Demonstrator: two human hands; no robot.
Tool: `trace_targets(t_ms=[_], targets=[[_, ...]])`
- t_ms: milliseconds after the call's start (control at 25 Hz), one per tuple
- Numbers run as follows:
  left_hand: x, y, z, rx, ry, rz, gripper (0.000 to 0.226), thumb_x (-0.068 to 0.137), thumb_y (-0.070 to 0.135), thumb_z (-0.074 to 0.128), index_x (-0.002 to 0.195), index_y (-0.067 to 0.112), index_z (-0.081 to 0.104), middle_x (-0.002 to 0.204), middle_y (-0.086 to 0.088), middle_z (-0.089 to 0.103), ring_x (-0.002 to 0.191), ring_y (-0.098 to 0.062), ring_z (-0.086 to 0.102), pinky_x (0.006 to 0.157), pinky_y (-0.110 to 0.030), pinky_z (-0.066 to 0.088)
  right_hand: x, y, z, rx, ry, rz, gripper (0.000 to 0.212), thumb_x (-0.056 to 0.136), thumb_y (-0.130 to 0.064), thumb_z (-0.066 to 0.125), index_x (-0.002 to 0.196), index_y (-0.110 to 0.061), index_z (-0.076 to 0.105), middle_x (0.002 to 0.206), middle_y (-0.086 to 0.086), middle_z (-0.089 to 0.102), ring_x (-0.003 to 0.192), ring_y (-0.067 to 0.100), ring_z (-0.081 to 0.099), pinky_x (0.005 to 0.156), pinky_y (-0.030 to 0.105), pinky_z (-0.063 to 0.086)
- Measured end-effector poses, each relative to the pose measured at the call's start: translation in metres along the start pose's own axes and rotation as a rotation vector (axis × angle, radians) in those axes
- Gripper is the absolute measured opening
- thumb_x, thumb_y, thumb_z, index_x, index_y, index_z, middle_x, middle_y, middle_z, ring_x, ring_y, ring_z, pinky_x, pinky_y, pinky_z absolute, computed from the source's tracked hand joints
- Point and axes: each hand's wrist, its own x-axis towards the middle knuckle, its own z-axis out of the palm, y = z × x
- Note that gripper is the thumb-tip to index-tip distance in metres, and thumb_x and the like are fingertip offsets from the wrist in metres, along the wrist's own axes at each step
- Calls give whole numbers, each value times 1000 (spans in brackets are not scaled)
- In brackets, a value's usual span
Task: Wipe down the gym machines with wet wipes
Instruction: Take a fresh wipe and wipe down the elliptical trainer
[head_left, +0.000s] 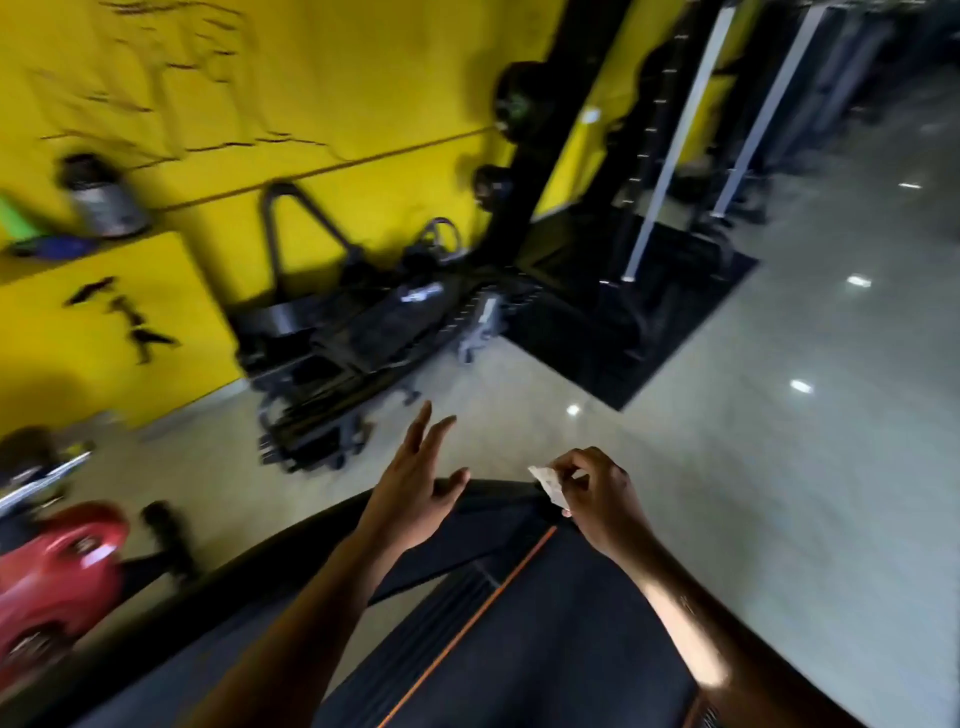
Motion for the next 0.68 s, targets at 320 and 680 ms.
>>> trace_targets(t_ms=[320,680], targets=[[162,132,138,-84,-399,350,64,103,39,58,158,23,32,170,-3,19,151,-23,34,117,-43,38,5,97,-149,-119,349,336,30,90,-1,62,90,-30,70,102,-4,67,85,15,68,76,36,59],[274,282,298,-125,-674,559,52,98,46,63,145,32,47,153,9,47,135,-13,54,108,-37,47,11,232,-263,-19,655,616,16,90,-12,67,93,-26,76,91,-7,75,84,10,71,66,17,49]])
